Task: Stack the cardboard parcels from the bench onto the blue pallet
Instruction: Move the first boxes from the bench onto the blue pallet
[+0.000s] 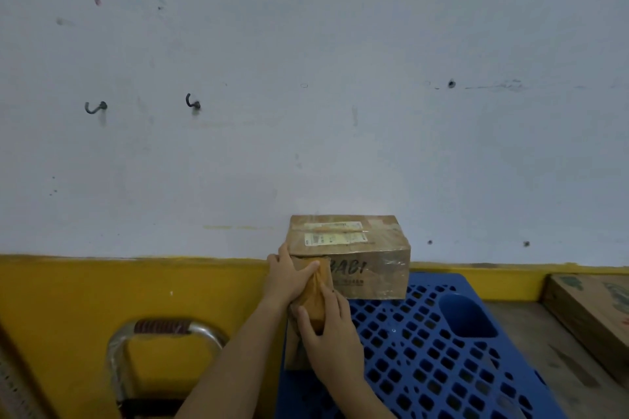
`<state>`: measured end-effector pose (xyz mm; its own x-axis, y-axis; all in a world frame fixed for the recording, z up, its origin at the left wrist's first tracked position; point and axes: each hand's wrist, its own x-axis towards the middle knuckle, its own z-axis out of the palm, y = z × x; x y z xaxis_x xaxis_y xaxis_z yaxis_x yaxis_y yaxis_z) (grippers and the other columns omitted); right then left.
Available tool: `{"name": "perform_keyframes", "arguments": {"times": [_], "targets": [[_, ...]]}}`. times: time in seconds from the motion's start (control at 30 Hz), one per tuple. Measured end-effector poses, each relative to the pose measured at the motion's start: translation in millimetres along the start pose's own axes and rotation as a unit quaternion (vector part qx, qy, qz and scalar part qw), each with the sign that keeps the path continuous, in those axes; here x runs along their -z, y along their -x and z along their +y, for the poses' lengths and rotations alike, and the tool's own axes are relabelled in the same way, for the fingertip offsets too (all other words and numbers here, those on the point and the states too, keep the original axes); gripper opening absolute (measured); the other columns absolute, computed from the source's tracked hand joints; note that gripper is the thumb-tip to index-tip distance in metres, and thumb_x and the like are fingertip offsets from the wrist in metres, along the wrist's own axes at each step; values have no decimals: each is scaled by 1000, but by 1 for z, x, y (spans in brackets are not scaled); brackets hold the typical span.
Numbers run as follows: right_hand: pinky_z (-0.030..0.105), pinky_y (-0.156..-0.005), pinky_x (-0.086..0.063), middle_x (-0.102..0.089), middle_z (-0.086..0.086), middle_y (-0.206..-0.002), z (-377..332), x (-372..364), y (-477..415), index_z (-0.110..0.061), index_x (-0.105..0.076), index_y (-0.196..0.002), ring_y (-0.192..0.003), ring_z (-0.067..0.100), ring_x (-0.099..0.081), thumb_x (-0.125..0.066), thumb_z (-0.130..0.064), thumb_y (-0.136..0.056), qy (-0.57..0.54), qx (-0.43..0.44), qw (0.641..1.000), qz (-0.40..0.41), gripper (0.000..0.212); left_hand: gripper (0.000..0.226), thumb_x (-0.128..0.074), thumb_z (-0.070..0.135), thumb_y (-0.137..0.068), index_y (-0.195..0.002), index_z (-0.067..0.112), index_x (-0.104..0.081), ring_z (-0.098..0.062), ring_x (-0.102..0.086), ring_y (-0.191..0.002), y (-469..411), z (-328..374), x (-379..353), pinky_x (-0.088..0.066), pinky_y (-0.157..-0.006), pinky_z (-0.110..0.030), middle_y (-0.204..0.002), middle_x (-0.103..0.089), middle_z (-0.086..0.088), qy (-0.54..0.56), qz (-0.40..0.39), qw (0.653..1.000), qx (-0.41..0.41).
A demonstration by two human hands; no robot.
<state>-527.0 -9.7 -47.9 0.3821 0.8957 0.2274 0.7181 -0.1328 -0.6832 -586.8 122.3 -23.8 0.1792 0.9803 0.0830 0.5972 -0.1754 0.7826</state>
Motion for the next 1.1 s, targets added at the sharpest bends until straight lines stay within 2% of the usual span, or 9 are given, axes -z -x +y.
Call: {"name": "perform_keyframes", "arguments": {"times": [0.23,0.4,0.5,0.6,0.73,0.83,0.97,1.1], "targets": [[26,-81,-52,-28,-11,-146,-1,10,0,-34,-27,-143,-116,10,-51,-34,-71,-84,16,15,999,-29,70,82,-57,52,-85,-148,15,-18,-30,-41,-128,7,6,10,-42,-102,-41,-143,-33,-14,-27,-34,999,1],[19,-65,-48,-39,-9,-136,-1,23,-2,-34,-30,-140,-98,8,-57,-34,-70,-84,50,43,997,-42,67,77,-54,48,-89,-148,15,-19,-30,-42,-129,15,13,16,-42,-103,-44,-147,-36,-13,-24,-42,999,-5],[18,-60,-45,-41,-9,-133,0,31,-4,-35,-31,-140,-95,8,-57,-34,-69,-85,71,60,995,-34,64,75,-52,50,-90,-148,15,-19,-32,-43,-128,15,12,17,-44,-101,-44,-146,-35,-14,-31,-47,998,12],[19,-65,-47,-41,-7,-135,3,46,-6,-34,-29,-141,-102,11,-56,-34,-68,-86,87,68,994,-15,64,69,-49,51,-90,-145,17,-24,-34,-45,-124,16,19,21,-46,-98,-43,-141,-37,-16,-59,-35,997,17],[29,-75,-52,-40,-2,-140,13,75,-4,-31,-29,-142,-111,17,-54,-35,-65,-88,120,69,990,-10,65,71,-42,53,-93,-147,13,-20,-38,-31,-133,23,41,28,-34,-104,-46,-145,-33,-20,-182,9,983,-7],[32,-74,-50,-41,1,-139,26,104,-1,-30,-27,-143,-114,23,-53,-33,-67,-88,161,75,984,-18,67,70,-41,52,-93,-147,14,-19,-38,-27,-135,34,69,26,-31,-106,-48,-148,-30,-19,-193,16,981,-13],[38,-86,-50,-39,4,-142,51,157,3,-28,-25,-145,-122,26,-48,-32,-66,-88,198,87,976,-32,69,69,-41,50,-94,-149,13,-21,-36,-25,-139,61,111,4,-30,-110,-47,-152,-26,-15,-214,8,975,-60],[40,-85,-49,-40,8,-142,86,227,14,-26,-28,-145,-119,29,-50,-34,-64,-89,220,108,969,-6,67,66,-42,44,-96,-149,11,-19,-37,-25,-139,98,162,-38,-29,-111,-47,-151,-28,-19,-207,2,974,-92]]}}
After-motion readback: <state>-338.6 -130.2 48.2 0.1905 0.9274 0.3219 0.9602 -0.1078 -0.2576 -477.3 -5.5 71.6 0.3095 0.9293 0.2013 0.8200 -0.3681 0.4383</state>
